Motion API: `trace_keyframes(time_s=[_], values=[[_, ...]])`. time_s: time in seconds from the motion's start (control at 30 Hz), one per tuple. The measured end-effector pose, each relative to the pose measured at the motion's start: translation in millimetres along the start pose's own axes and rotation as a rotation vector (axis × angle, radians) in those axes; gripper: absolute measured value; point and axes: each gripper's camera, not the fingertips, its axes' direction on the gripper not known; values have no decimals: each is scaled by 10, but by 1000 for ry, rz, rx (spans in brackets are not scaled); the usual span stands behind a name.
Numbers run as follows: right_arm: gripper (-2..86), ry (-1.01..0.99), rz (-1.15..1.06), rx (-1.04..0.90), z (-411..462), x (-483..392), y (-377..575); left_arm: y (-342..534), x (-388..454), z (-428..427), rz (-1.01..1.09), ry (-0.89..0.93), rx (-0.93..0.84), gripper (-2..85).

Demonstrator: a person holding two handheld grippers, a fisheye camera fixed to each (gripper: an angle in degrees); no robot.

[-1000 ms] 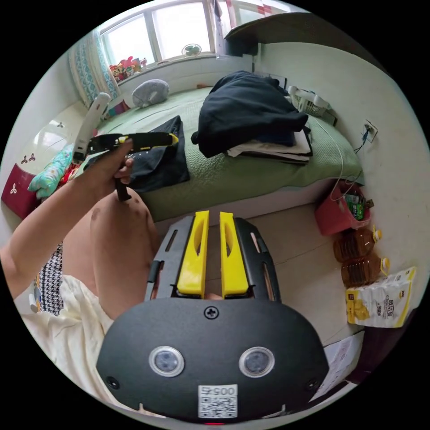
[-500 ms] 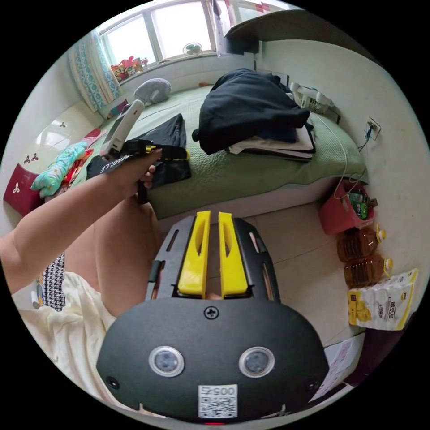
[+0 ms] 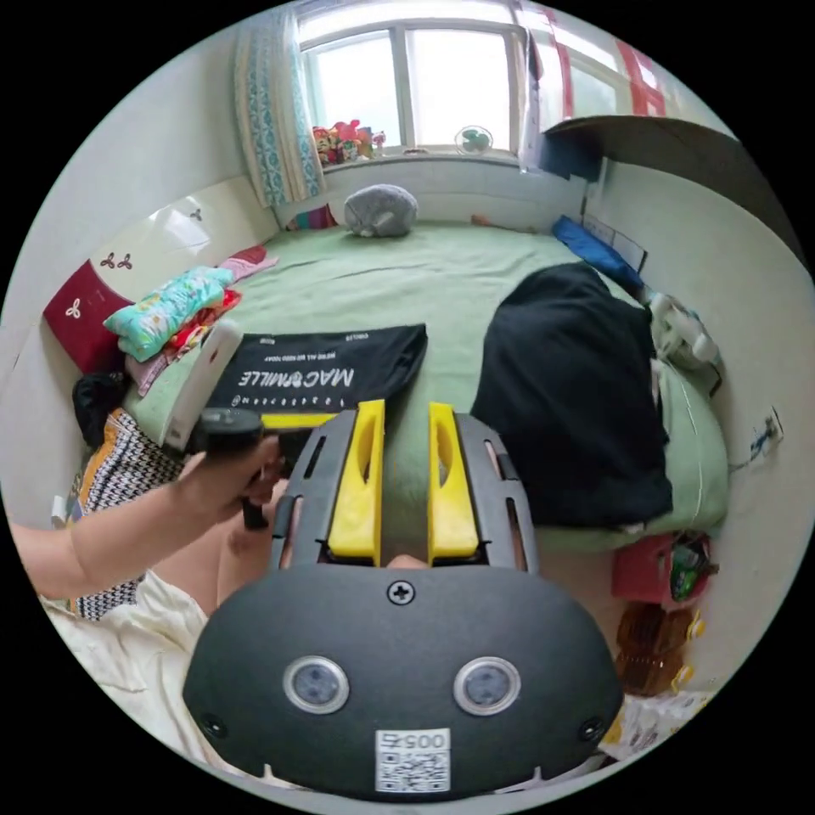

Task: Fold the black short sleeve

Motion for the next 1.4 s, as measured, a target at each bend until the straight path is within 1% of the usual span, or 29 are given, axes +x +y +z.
trace_keyframes(time_s=[0.07, 0.1, 0.17, 0.23, 0.37, 0.53, 0.73, 0.83, 0.93, 0.97, 1.03, 1.13, 1.23, 1.4], values=[[88, -114, 54, -82, 357, 180, -484, 34, -141, -91, -3, 39, 5, 21], [92, -131, 68, -108, 468, 226, -587, 43, -174, -114, -1, 39, 9, 20], [104, -152, 161, -220, 920, 430, -927, 67, -304, -195, 6, 31, 19, 16], [106, -193, 233, -278, 1195, 566, -1106, 69, -413, -239, 3, 31, 18, 14], [106, -281, 348, -305, 1612, 720, -1441, 64, -586, -307, 12, 80, 14, 12], [103, -259, 364, -366, 1967, 736, -1790, 34, -634, -296, 61, 68, -3, 9], [74, -100, 332, -464, 2295, 673, -2035, 80, -737, -400, 77, 82, 18, 8], [61, -135, 360, -432, 2306, 683, -2105, 126, -787, -469, 91, 74, 31, 9], [52, -223, 391, -406, 2283, 653, -2176, 161, -843, -537, 81, 104, 26, 8], [44, -214, 427, -384, 2252, 633, -2205, 181, -855, -588, 81, 102, 33, 7], [39, -224, 417, -353, 2194, 543, -2266, 212, -857, -684, 87, 81, 37, 5], [34, -174, 337, -310, 2041, 320, -2434, 257, -849, -893, 103, 58, 65, 4], [28, -122, 302, -275, 1846, 142, -2626, 243, -828, -1105, 113, 67, 89, 4], [19, -93, 321, -218, 1560, 44, -2878, 155, -668, -1429, 169, 73, 147, 3]])
